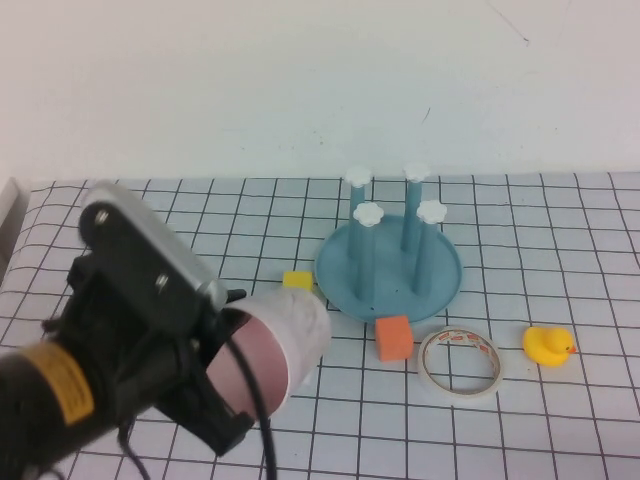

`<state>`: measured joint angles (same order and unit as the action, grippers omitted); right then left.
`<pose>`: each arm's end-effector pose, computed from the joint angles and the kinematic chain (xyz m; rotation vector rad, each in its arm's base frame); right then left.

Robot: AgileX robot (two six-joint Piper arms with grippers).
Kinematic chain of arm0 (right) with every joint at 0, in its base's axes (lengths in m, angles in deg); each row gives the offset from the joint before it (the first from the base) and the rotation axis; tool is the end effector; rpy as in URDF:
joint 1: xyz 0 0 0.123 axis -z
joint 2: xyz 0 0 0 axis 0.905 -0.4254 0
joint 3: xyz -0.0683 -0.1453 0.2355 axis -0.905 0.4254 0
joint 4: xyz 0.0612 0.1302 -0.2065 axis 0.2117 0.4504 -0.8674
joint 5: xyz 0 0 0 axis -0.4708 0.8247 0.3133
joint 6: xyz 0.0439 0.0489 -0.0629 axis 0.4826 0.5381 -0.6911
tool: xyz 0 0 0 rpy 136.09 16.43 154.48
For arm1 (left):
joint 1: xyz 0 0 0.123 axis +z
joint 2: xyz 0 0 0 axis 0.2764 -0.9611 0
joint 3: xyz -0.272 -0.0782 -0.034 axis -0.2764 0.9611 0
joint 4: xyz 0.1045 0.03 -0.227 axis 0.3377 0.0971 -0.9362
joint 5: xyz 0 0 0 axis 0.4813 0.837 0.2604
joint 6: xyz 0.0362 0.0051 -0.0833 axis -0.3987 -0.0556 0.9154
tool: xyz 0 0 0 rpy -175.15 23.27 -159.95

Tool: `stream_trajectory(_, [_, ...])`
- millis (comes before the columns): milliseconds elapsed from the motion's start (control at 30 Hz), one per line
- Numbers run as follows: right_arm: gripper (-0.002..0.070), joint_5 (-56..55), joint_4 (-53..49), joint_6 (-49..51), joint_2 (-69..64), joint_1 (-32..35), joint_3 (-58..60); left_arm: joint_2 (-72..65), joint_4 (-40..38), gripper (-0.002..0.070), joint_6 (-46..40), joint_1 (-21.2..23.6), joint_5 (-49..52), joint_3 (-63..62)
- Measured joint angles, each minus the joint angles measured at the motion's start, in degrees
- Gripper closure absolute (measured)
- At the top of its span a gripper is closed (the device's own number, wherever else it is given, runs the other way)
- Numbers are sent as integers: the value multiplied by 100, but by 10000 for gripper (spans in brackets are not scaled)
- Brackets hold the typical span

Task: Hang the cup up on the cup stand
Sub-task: Adjust the cup with two arms

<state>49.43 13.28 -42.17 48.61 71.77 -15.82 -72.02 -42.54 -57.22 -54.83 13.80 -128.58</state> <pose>0.0501 0.0303 0.1768 0.5928 1.8092 0.8612 0.1675 -0.1329 0.3128 0.8208 1.7921 -0.3034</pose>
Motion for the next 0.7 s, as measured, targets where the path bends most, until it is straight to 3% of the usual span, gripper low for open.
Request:
stream_trajectory(233, [678, 525, 1266, -139, 0, 0, 10, 128, -188, 664, -305, 0, -2836, 1048])
stream_trajectory(367, [678, 698, 2241, -421, 0, 0, 10, -347, -1140, 664, -1054, 0, -4553, 1163])
stream_trajectory(500, [678, 889, 3134, -622, 0, 0, 10, -1011, -1859, 664, -1188, 0, -6158, 1190])
stream_trajectory(600, [678, 1027, 3524, -644, 0, 0, 10, -1482, -1844, 664, -1095, 0, -7117, 1190])
stream_trajectory(700, [675, 1107, 3764, -691, 0, 0, 10, -1876, -1460, 664, -941, 0, -7354, 1190])
